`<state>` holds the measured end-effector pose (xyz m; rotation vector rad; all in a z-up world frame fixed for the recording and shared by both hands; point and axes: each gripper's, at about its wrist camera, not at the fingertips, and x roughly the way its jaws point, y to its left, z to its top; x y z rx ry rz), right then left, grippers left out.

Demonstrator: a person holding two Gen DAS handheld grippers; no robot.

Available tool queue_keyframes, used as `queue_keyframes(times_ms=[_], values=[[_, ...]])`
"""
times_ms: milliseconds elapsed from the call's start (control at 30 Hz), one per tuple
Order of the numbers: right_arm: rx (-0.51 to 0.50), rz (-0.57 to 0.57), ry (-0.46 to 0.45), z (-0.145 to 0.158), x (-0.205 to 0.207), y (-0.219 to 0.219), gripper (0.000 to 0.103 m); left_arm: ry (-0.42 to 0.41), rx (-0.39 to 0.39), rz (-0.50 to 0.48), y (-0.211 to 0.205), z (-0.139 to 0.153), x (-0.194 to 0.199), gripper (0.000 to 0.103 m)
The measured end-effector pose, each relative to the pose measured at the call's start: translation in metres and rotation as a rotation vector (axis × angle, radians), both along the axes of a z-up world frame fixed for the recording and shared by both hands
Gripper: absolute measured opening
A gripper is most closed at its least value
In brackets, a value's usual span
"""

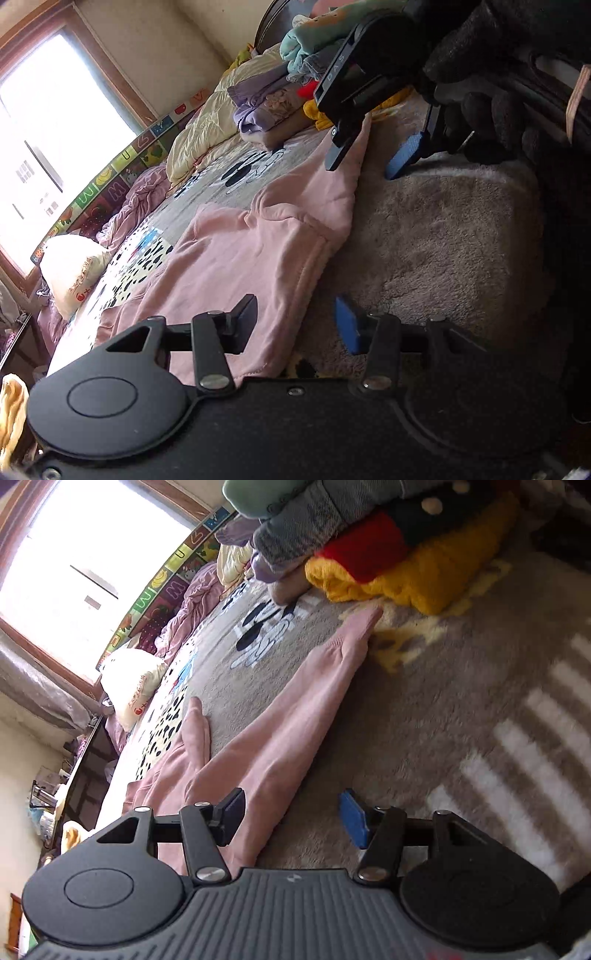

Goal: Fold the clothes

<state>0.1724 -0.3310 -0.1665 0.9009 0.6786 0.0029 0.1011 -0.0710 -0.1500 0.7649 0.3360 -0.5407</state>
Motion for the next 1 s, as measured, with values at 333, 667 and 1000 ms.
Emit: queue_keyframes(times_ms=[333,667,1000], values=[[0.263,-0.038,-0.03,-0.011,0.007,0.018,0.004,-0.038,0.038,0.013,0.007,0.003,0.005,0.009],[0.077,0.016,0.071,0.004,-0.015,-0.006,0.013,0.177,-0.181,-0.03,0.035,0.03,0.01,0.033],[-0.28,0.398,-0.31,0.055,0.003,0.09,0.015,0.351,-0.332,0.089,0.036,0.023,0.036,0.033]])
